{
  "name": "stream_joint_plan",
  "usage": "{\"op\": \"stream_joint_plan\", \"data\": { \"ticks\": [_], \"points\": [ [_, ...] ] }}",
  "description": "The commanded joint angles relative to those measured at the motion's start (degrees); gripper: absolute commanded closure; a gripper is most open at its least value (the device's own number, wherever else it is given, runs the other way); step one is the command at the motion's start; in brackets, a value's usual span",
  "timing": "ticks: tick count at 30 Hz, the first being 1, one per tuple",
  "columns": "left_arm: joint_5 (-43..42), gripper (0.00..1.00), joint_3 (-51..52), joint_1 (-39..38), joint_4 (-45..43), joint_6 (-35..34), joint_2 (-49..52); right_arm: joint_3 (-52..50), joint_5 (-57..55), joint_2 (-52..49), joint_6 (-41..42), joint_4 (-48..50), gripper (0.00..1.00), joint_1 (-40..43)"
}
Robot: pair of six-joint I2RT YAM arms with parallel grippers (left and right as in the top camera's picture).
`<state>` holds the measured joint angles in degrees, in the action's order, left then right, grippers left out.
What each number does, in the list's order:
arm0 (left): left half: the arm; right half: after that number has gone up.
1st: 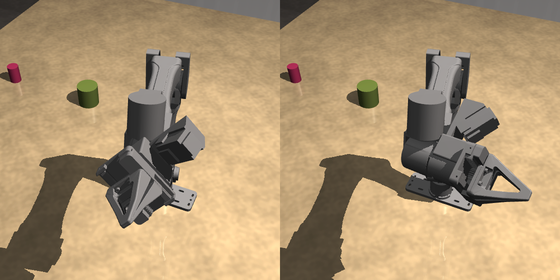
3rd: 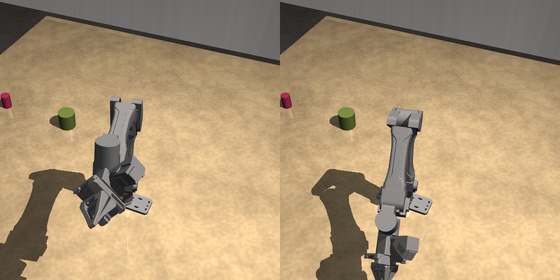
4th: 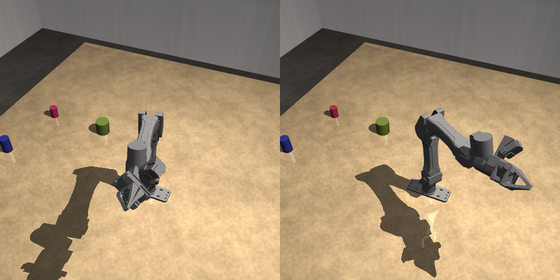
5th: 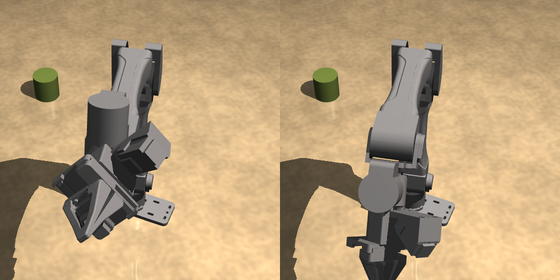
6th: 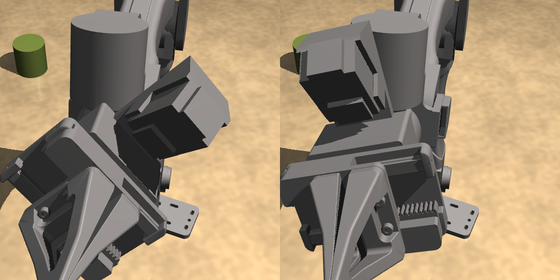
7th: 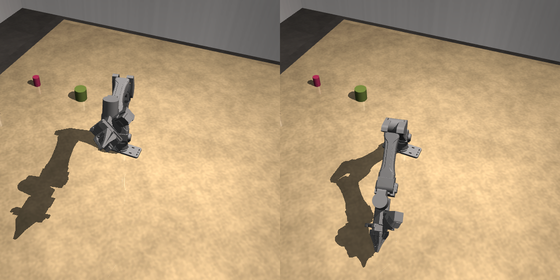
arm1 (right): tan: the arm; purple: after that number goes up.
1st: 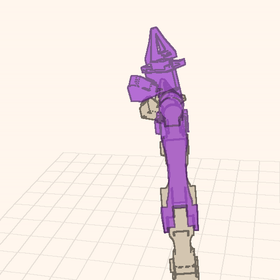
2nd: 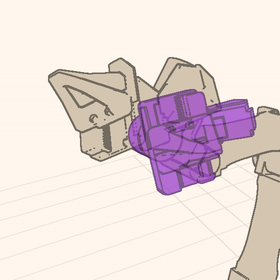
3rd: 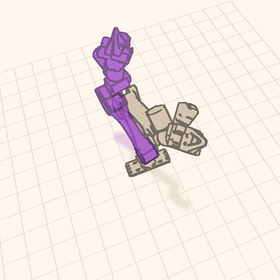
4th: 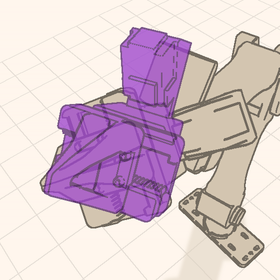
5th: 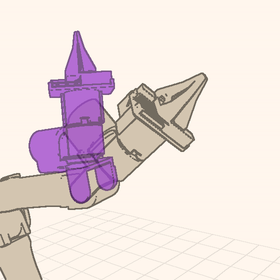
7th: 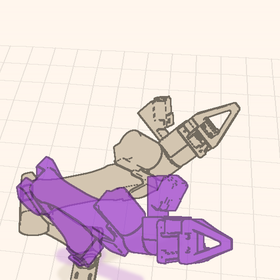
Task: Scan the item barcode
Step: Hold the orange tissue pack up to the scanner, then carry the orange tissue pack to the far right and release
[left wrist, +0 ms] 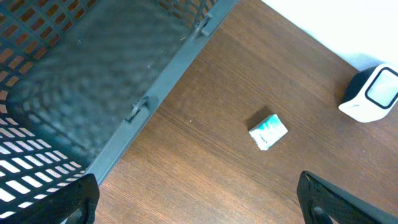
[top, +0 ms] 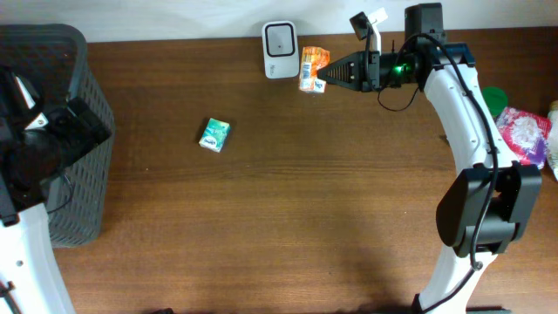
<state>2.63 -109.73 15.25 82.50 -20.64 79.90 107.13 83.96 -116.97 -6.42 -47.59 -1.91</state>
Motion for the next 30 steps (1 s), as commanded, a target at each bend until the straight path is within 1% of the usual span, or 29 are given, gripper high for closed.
{"op": "stream_joint_plan", "data": {
  "ticks": [1,5,6,8,9,10,11,13,14,15,16,18,20,21,24,25,26,28,30],
  "points": [
    [0.63,0.01,-0.04,0.37,-0.09,-0.33,-0.13,0.28,1.97,0.46,-0.83,-0.20,0.96,-0.04],
    [0.66,0.01,-0.04,0.35,-0.09,-0.33,-0.13,0.28,0.28,0.46,-0.83,-0.22,0.96,-0.17],
    [0.63,0.01,-0.04,0.35,-0.09,-0.33,-0.13,0.26,-2.40,0.46,-0.42,-0.26,0.96,-0.50],
    [0.63,0.01,-0.04,0.37,-0.11,-0.33,-0.13,0.26,-13.79,0.46,-0.15,-2.21,0.96,-2.36],
    [0.63,0.01,-0.04,0.37,-0.09,-0.33,-0.13,0.22,-25.11,0.46,1.77,-3.41,0.96,-4.11],
    [0.66,0.01,-0.04,0.35,-0.09,-0.33,-0.13,0.17,-34.82,0.46,5.44,-3.50,0.96,-5.51],
    [0.66,0.01,-0.04,0.35,-0.09,-0.33,-0.13,0.17,-52.37,0.42,11.13,-3.72,0.96,-8.15],
    [0.63,0.01,-0.04,0.37,-0.09,-0.33,-0.13,0.17,-71.67,0.35,15.61,-3.76,0.96,-11.98],
    [0.63,0.01,-0.04,0.35,-0.09,-0.33,-0.13,0.17,-85.57,0.07,16.59,-2.25,0.96,-15.32],
    [0.63,0.01,-0.04,0.37,-0.11,-0.33,-0.13,0.17,-90.51,-0.28,16.55,-1.09,0.96,-16.61],
    [0.66,0.01,-0.04,0.35,-0.09,-0.33,-0.13,0.13,-100.89,-1.42,15.15,2.89,0.96,-19.19],
    [0.66,0.01,-0.04,0.37,-0.09,-0.33,-0.13,0.13,-109.39,-3.78,6.36,11.39,0.96,-21.42],
    [0.66,0.01,-0.04,0.37,-0.09,-0.33,-0.13,0.13,-109.92,-6.14,-1.03,20.13,0.96,-21.81],
    [0.66,0.01,-0.04,0.35,-0.09,-0.33,-0.13,0.13,-109.85,-6.78,-1.53,23.56,0.96,-21.81],
    [0.63,0.01,-0.04,0.35,-0.09,-0.33,-0.13,0.24,-100.35,-6.99,-1.51,35.19,0.96,-21.79],
    [0.66,0.01,-0.04,0.35,-0.09,-0.33,-0.13,0.24,-97.81,-6.99,-0.24,40.00,0.95,-21.79],
    [0.66,0.01,-0.04,0.37,-0.09,-0.33,-0.13,0.24,-95.78,-6.99,1.66,43.65,0.94,-21.79],
    [0.63,0.01,-0.04,0.35,-0.09,-0.33,-0.13,0.37,-93.37,-7.91,2.40,49.86,0.94,-21.73],
    [0.66,0.01,-0.04,0.35,-0.09,-0.33,-0.13,2.69,-93.37,-9.99,2.36,49.99,0.94,-21.27]
  ]
}}
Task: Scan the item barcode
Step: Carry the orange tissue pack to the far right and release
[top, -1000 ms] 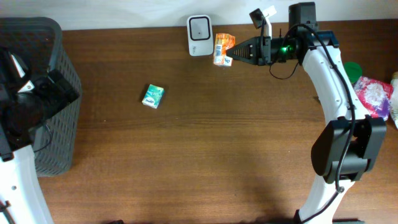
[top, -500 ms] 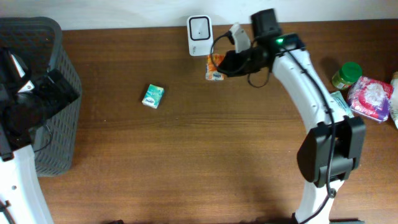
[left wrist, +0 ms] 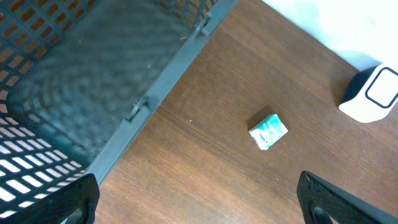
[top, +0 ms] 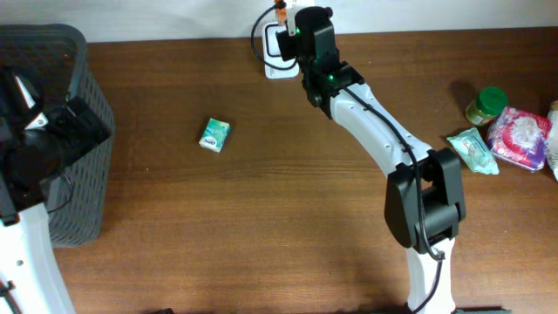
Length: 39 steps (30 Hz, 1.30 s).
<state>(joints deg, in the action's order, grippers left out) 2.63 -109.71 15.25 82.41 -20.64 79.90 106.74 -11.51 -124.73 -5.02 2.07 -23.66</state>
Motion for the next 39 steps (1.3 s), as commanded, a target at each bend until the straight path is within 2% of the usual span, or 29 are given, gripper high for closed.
{"op": "stream_joint_plan", "data": {
  "ticks": [1,3,5,7,9,14,19,21,23,26,29,33,36,37,38,39],
  "points": [
    [0.63,0.01,-0.07,0.35,0.00,-0.33,-0.13,4.59,2.12,-4.02,0.94,0.35,0.94,0.85],
    [0.63,0.01,-0.07,0.37,0.00,-0.33,-0.13,8.04,2.03,-8.37,-2.93,0.33,0.94,1.53],
    [0.66,0.01,-0.07,0.37,0.00,-0.33,-0.13,9.27,0.79,-12.13,-17.31,0.20,0.93,1.42],
    [0.63,0.01,-0.07,0.35,0.00,-0.33,-0.13,9.27,-8.20,-14.47,-29.31,0.13,0.94,0.76],
    [0.66,0.01,-0.07,0.35,0.00,-0.33,-0.13,9.16,-8.98,-14.95,-31.80,-0.57,0.94,1.18],
    [0.63,0.01,-0.07,0.35,0.00,-0.33,-0.13,9.16,-5.33,-14.95,-27.02,-3.87,0.95,1.07],
    [0.66,0.01,-0.07,0.35,0.00,-0.33,-0.13,14.32,-14.25,-14.03,-17.77,-7.17,0.96,1.29],
    [0.66,0.01,-0.07,0.37,0.00,-0.33,-0.13,19.80,-15.30,-12.41,-11.30,-15.93,0.96,2.82],
    [0.66,0.01,-0.07,0.37,-0.02,-0.33,-0.13,26.14,-15.30,-10.97,-2.03,-31.52,0.96,6.29],
    [0.66,0.01,-0.07,0.35,0.00,-0.33,-0.15,30.34,-15.30,-10.82,5.75,-52.59,0.96,11.98],
    [0.63,0.01,-0.07,0.35,0.00,-0.33,-0.13,29.90,-15.30,-10.86,7.06,-70.82,0.96,17.79],
    [0.63,0.01,-0.07,0.35,0.00,-0.33,-0.13,28.44,-14.60,-11.02,7.30,-81.48,0.96,26.64],
    [0.66,0.01,-0.07,0.35,0.00,-0.33,-0.15,28.41,-14.43,-11.06,7.48,-82.62,0.96,32.33],
    [0.63,0.01,-0.07,0.35,-0.02,-0.33,-0.13,28.41,-14.38,-11.06,7.48,-82.62,0.89,33.70],
    [0.63,0.01,-0.07,0.37,0.00,-0.33,-0.13,28.41,-13.84,-11.06,7.48,-82.60,0.42,34.82],
    [0.66,0.01,-0.07,0.37,0.00,-0.33,-0.13,28.41,-12.44,-11.06,7.48,-82.44,0.17,35.50]
  ]
}}
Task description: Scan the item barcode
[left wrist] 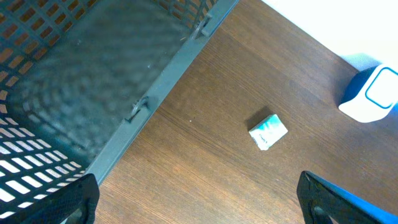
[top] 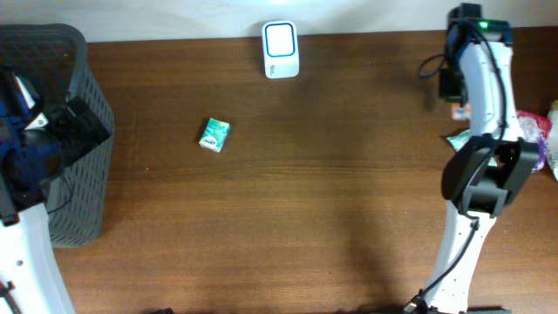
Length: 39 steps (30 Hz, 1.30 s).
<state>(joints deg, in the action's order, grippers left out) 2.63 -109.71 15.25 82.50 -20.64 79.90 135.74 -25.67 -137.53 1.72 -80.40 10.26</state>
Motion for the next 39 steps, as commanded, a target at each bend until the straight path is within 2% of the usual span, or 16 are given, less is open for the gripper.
{"op": "stream_joint_plan", "data": {
  "ticks": [1,5,8,10,13,15,17,22,28,29,30,31,33,34,36,39],
  "points": [
    [0.66,0.01,-0.07,0.35,-0.09,-0.33,-0.15,-0.59,5.01,1.75,0.74,0.28,0.02,2.21],
    [0.63,0.01,-0.07,0.35,-0.09,-0.33,-0.13,-0.59,18.71,1.75,0.70,1.11,0.01,1.27],
    [0.63,0.01,-0.07,0.37,-0.09,-0.33,-0.13,-0.59,40.87,1.75,0.72,1.07,0.01,-0.83],
    [0.66,0.01,-0.07,0.37,-0.09,-0.33,-0.13,-0.59,51.30,1.75,0.72,1.09,0.01,-2.82],
    [0.63,0.01,-0.07,0.35,-0.09,-0.33,-0.15,-0.59,57.27,1.75,0.74,1.11,0.01,-7.19],
    [0.63,0.01,-0.07,0.37,-0.09,-0.33,-0.13,-0.59,56.61,1.75,0.70,1.22,0.01,-10.93],
    [0.63,0.01,-0.07,0.37,-0.09,-0.33,-0.13,-0.59,49.79,1.75,0.72,2.91,0.01,-13.07],
    [0.63,0.01,-0.07,0.35,-0.09,-0.33,-0.13,-0.59,38.14,1.73,0.68,4.33,0.01,-10.47],
    [-0.85,0.01,-0.07,0.35,-0.02,-0.37,-0.15,-0.59,37.62,1.73,0.70,4.35,0.01,-9.44],
    [-10.10,0.01,-0.07,0.31,0.57,-0.37,-0.13,-0.59,37.62,1.73,0.70,4.37,0.01,-9.44],
    [-14.73,0.01,-0.04,0.20,0.28,-0.28,0.02,-0.59,37.62,1.73,0.70,4.35,0.01,-9.44],
    [-19.82,0.01,-0.04,-0.28,-0.42,2.32,0.24,-0.59,37.62,1.73,0.70,4.37,0.01,-9.44],
    [-27.76,0.01,-0.04,-4.13,-1.46,11.91,0.90,-0.59,37.62,1.73,0.70,4.37,0.01,-9.44],
    [-27.61,0.01,-0.04,-5.75,-1.49,13.64,1.18,-0.59,37.62,1.73,0.70,4.37,0.01,-9.44],
    [-19.91,0.01,-0.04,-11.13,-3.93,15.76,2.82,-0.59,37.62,1.73,0.70,4.35,0.01,-9.44],
    [-12.66,0.00,-0.07,-14.21,-13.18,17.38,7.08,-0.59,37.62,1.73,0.70,4.37,0.01,-9.44]
  ]
}}
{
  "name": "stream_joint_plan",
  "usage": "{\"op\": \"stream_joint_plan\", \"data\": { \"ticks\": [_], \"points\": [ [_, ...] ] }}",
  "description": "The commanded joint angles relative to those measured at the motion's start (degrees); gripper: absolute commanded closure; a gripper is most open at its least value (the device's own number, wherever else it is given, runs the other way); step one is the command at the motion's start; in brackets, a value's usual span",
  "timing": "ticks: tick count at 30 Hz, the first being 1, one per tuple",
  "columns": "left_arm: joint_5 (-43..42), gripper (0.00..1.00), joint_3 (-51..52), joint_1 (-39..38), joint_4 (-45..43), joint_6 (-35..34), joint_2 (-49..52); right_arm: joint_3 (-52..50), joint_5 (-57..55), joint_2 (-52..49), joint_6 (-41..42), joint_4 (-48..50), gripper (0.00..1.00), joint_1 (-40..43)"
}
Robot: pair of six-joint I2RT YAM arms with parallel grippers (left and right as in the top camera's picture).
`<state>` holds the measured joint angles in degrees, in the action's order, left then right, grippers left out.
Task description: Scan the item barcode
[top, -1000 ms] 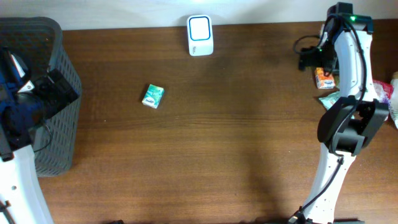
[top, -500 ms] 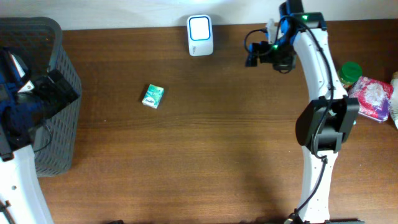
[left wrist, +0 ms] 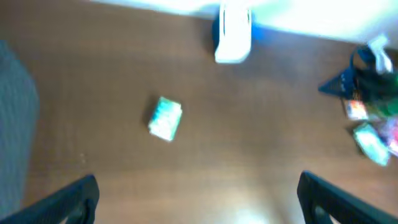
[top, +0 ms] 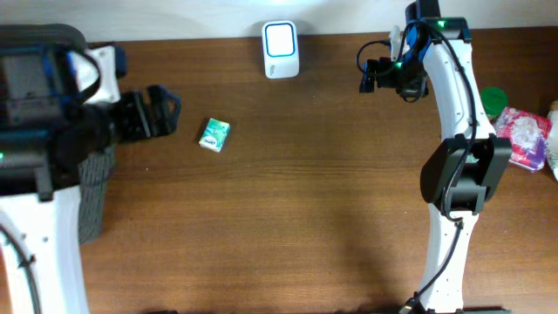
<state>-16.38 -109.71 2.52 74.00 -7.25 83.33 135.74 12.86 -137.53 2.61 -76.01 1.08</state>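
Note:
A small green-and-white box (top: 214, 134) (left wrist: 165, 118) lies flat on the brown table (top: 288, 218). The white barcode scanner (top: 281, 50) (left wrist: 233, 38) stands at the back edge. My left gripper (top: 161, 112) (left wrist: 199, 208) hangs open and empty, left of the box and high above the table. My right gripper (top: 370, 75) (left wrist: 329, 87) is up at the back right, pointing left, right of the scanner. An orange packet (left wrist: 356, 109) lies under it, blurred. The right jaws cannot be made out.
A dark mesh basket (top: 91, 205) (left wrist: 12, 99) stands at the left edge, mostly under my left arm. At the far right lie a green-lidded jar (top: 493, 98), a pink packet (top: 523, 135) and a teal pouch (left wrist: 372, 143).
My left arm has moved from above the basket to the right, and its gripper is now close to the green box. My right gripper has moved from the far right edge leftward, toward the scanner.
My right gripper first held an orange packet beside the scanner, then hovered over the scanner, then was at the far right by the other items. The left arm stayed over the basket throughout. Now the left gripper is out by the green box.

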Motion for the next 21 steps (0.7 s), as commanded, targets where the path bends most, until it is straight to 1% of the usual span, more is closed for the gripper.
{"op": "stream_joint_plan", "data": {
  "ticks": [1,2,4,5,7,8,9,10,11,12,13,15,16,18,19,21],
  "points": [
    [6.36,0.02,-0.07,-1.95,-4.94,4.33,5.92,-0.59,-0.92,1.73,-0.20,-0.04,0.01,-0.26],
    [6.36,0.03,-0.07,-2.51,-3.89,4.61,8.66,-0.59,-0.92,1.73,-0.20,-0.02,0.01,-0.26],
    [6.75,0.03,-0.07,-4.24,-2.25,8.15,15.72,-0.59,-0.92,1.73,-0.20,-0.04,0.01,-0.26],
    [7.72,0.07,-0.07,-5.05,-3.37,8.17,18.82,-0.59,-0.92,1.73,-0.20,-0.04,0.01,-0.26],
    [13.55,0.15,-0.07,-6.21,-6.43,8.15,22.69,-0.59,-0.92,1.73,-0.20,-0.04,0.01,-0.26],
    [18.75,0.16,-0.07,-7.06,-8.94,8.15,24.98,-0.59,-0.92,1.73,-0.20,-0.02,0.01,-0.26],
    [21.57,0.16,-0.07,-7.80,-11.26,8.15,27.34,-0.59,-0.92,1.73,-0.20,-0.02,0.01,-0.26],
    [22.01,0.16,-0.07,-8.09,-12.11,8.15,28.59,-0.59,-0.92,1.73,-0.20,-0.02,0.01,-0.26],
    [22.03,0.23,-0.07,-8.87,-13.11,8.15,31.39,-0.59,-0.92,1.73,-0.20,-0.02,0.01,-0.26],
    [22.05,0.27,-0.07,-9.62,-13.11,8.15,34.12,-0.59,-0.92,1.73,-0.20,-0.02,0.01,-0.26],
    [22.25,0.29,-0.07,-9.77,-13.33,8.15,36.52,-0.59,-0.92,1.73,-0.20,-0.04,0.01,-0.26],
    [22.25,0.29,-0.07,-9.77,-13.81,8.15,40.30,-0.59,-0.92,1.73,-0.20,-0.04,0.01,-0.26],
    [22.23,0.33,-0.07,-9.77,-13.86,8.11,42.01,-0.59,-0.92,1.73,-0.20,-0.04,0.01,-0.26],
    [22.03,0.36,-0.07,-9.79,-13.92,8.11,43.52,-0.59,-0.92,1.73,-0.20,-0.02,0.01,-0.26],
    [21.55,0.43,-0.04,-9.90,-13.99,7.41,44.26,-0.59,-0.92,1.73,-0.20,-0.04,0.01,-0.26],
    [20.46,0.48,-0.04,-10.03,-13.97,6.21,45.33,-0.59,-0.92,1.73,-0.20,-0.04,0.01,-0.26]
  ]
}}
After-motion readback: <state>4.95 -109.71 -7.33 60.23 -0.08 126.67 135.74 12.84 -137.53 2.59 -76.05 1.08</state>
